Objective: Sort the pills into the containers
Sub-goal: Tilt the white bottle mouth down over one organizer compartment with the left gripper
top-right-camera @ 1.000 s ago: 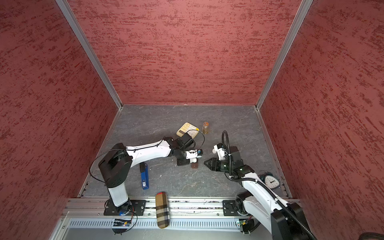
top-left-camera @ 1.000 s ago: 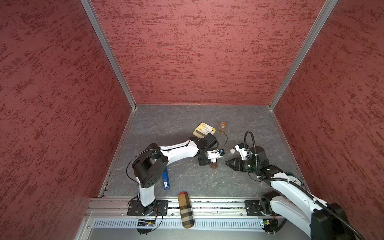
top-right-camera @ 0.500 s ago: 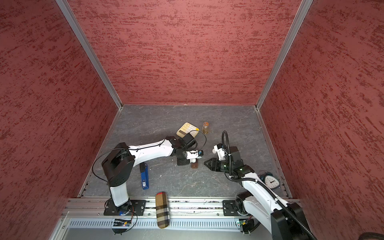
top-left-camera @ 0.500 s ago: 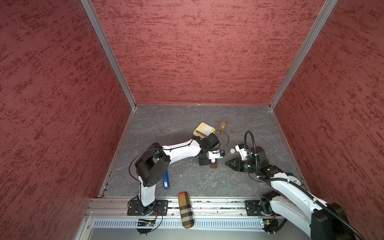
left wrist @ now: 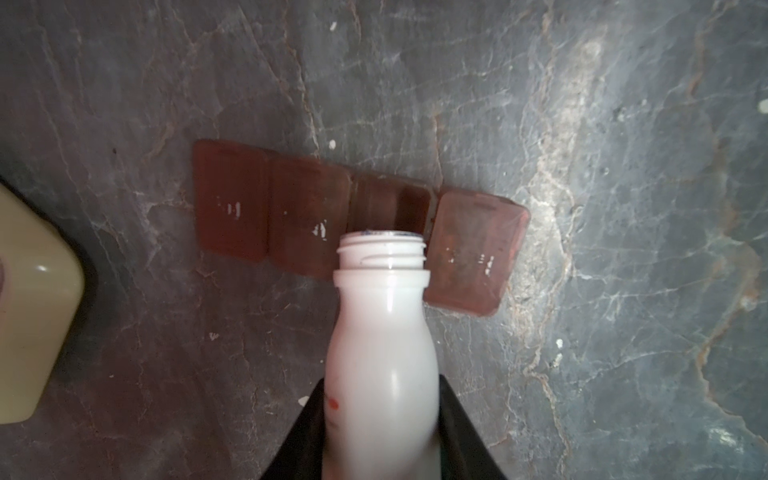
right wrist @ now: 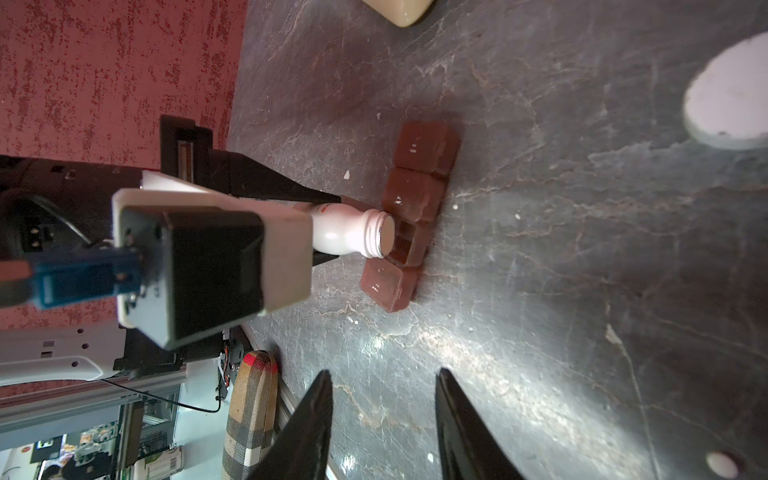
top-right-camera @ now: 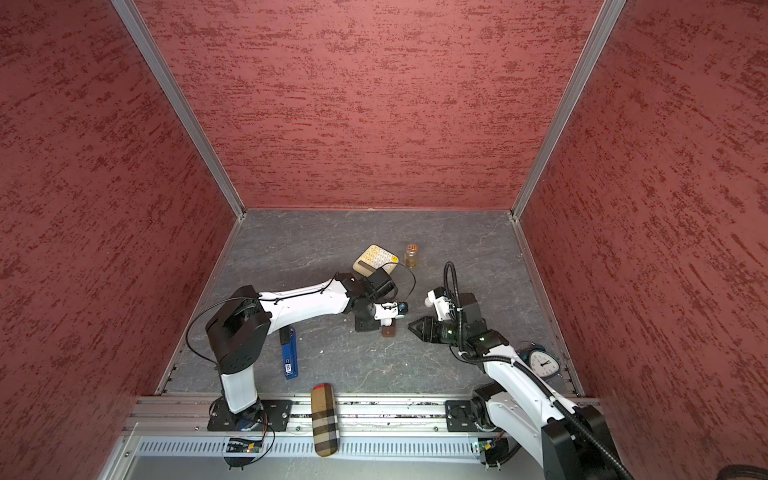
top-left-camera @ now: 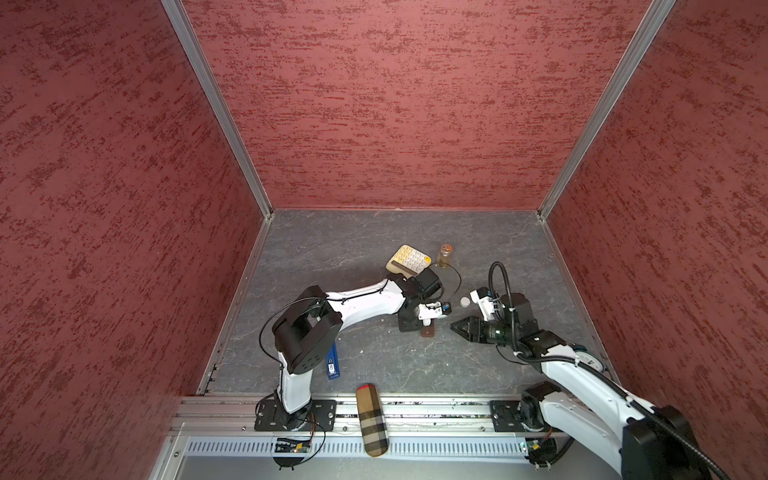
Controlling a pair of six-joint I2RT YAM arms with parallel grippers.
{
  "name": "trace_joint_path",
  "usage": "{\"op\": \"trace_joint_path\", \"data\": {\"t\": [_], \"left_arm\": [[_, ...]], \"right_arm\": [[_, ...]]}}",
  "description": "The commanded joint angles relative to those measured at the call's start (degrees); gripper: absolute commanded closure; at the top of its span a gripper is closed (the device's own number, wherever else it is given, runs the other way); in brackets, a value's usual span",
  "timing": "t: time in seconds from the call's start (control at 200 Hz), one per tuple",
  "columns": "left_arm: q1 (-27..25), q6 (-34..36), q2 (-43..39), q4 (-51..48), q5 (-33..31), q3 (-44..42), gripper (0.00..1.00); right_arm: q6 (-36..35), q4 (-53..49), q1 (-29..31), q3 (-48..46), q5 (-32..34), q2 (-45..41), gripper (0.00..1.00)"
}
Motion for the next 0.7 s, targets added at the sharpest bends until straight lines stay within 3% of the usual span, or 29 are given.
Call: {"op": "trace_joint_path", "data": {"t": [0.0, 0.696], "left_arm": [[-0.62, 1.50, 0.35, -0.93, -1.42, 1.16, 1.00], [-1.59, 2.31, 0.48, -3.99, -3.08, 3.98, 1.00]], "right_arm": [[-0.25, 0.34, -0.07, -0.57, -0.19, -0.49, 0.58], [-0.34, 0.29, -0.07, -0.59, -0.19, -0.58, 0.58]]}}
